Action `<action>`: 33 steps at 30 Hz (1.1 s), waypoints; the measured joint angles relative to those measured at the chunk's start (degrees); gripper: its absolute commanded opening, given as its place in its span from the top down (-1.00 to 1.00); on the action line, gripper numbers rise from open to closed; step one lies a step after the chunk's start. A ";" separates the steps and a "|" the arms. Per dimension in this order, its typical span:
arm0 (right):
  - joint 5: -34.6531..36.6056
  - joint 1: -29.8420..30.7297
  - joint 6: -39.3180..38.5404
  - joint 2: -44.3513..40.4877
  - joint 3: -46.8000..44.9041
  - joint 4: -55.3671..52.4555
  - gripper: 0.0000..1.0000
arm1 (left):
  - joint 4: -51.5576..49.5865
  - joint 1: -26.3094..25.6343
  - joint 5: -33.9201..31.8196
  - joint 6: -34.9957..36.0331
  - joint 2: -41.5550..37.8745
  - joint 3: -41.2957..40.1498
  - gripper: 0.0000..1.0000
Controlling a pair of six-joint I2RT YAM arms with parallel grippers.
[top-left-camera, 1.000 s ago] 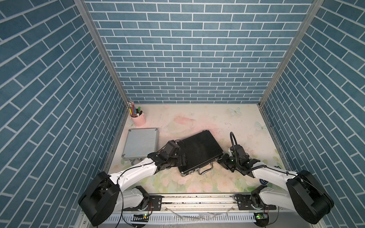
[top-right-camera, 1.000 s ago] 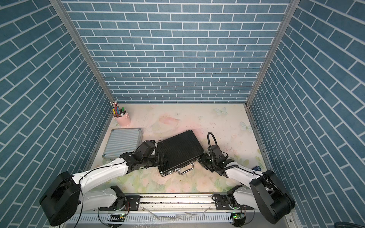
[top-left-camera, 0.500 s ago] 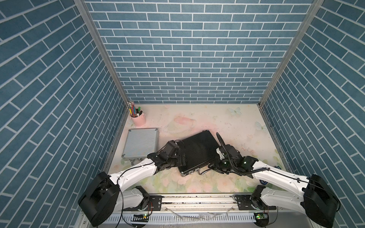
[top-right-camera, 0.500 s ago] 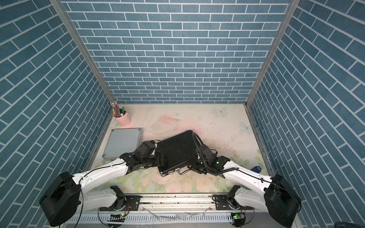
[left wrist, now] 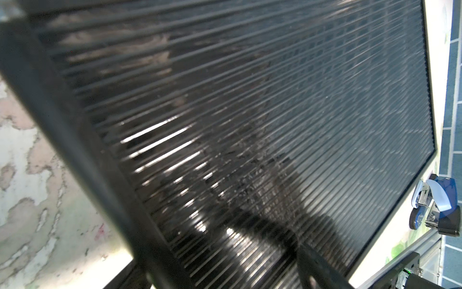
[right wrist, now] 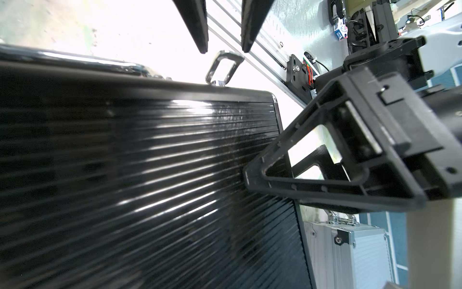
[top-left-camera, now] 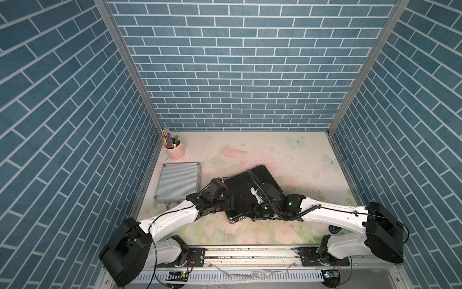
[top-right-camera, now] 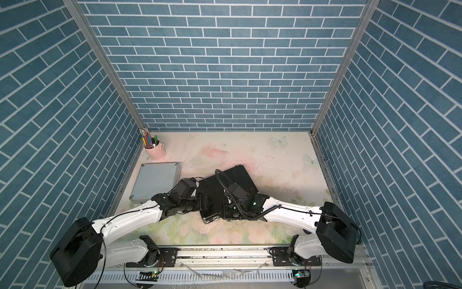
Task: Close the poker set cases
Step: Fasten the fastener on the poker set case.
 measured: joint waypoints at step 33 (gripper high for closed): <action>-2.36 2.56 -2.80 7.23 3.37 -1.68 0.70 | 1.40 1.38 2.19 0.87 -0.83 -1.20 -0.78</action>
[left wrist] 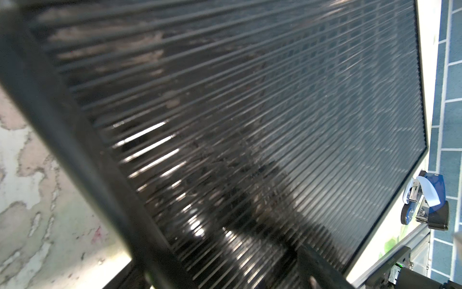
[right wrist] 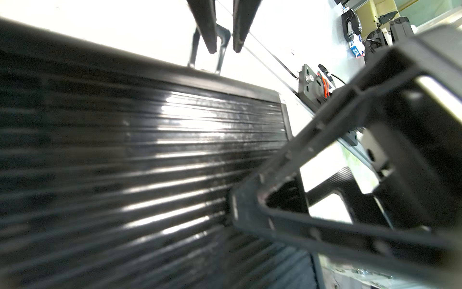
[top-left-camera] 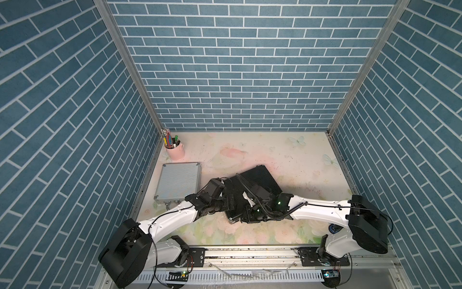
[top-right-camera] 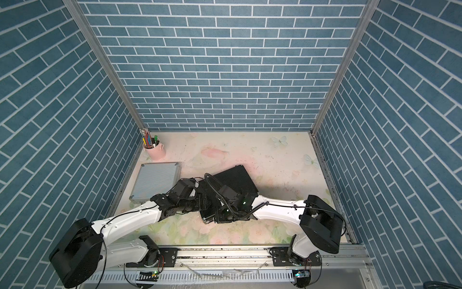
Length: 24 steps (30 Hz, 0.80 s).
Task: Close the poker set cases
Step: Fasten the fastener on the poker set case.
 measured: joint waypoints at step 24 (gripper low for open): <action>2.01 0.81 -2.01 5.73 -2.25 2.84 0.83 | -0.52 0.04 0.15 0.46 -0.68 -0.20 -0.78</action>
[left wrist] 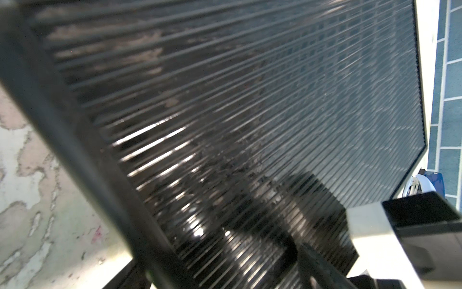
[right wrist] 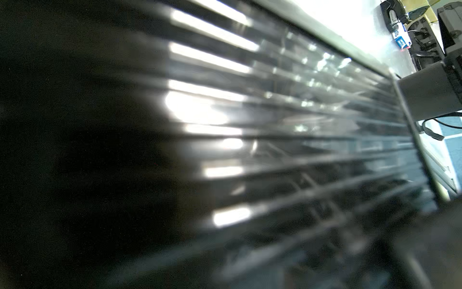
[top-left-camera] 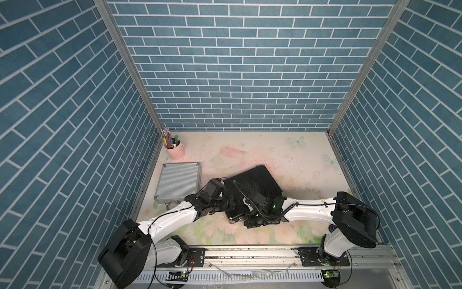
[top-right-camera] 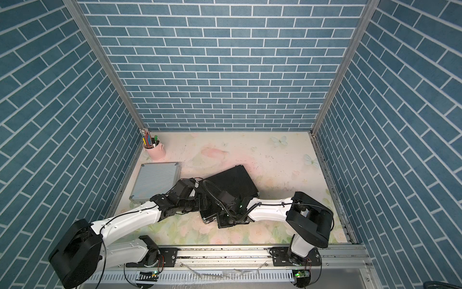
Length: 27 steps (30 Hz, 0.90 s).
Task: Close the poker set cases
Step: Fasten the fastener on the poker set case, then reset both arms
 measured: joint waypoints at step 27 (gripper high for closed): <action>0.61 -11.50 -5.44 -16.02 0.00 -9.66 -0.11 | -0.68 -0.07 -0.52 1.75 -1.05 -0.33 -0.89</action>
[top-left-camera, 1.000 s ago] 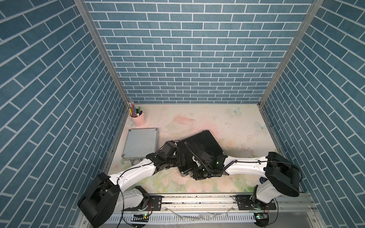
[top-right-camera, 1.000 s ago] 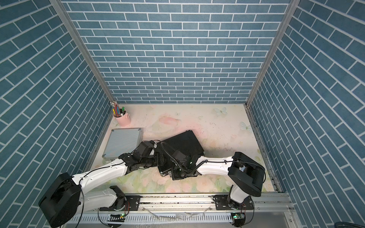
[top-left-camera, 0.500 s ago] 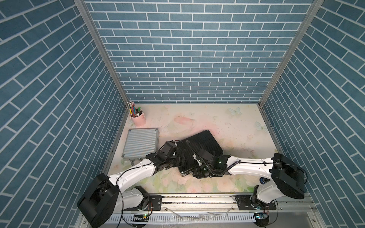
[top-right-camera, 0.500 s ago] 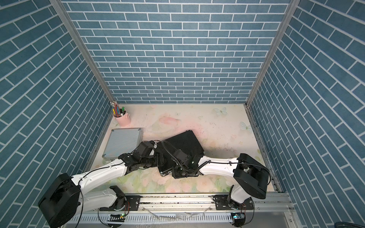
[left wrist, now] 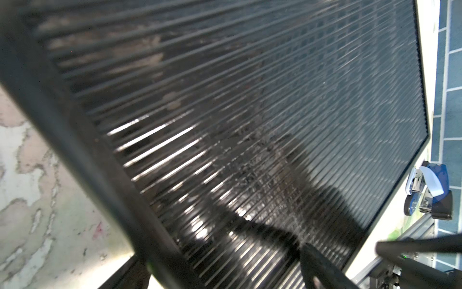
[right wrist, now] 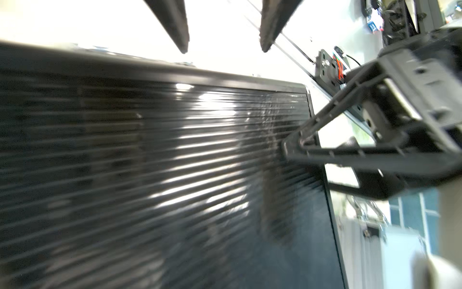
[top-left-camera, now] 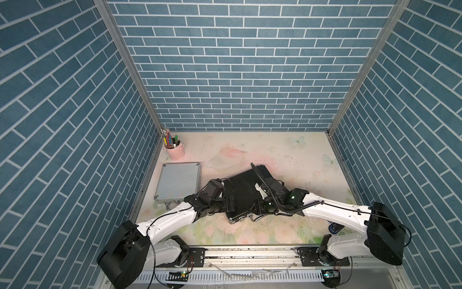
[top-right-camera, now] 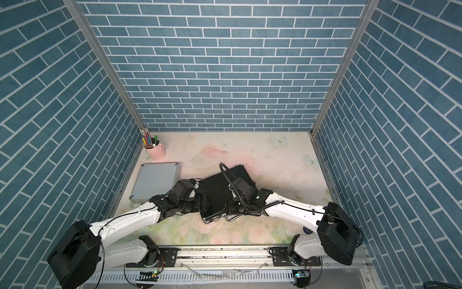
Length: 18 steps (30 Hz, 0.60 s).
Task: Close the poker set cases
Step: Reset both arms
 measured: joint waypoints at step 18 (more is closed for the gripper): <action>-2.51 -30.25 -16.92 -6.60 4.87 -10.82 -0.63 | -10.64 8.26 -10.27 14.99 -1.97 13.27 -0.99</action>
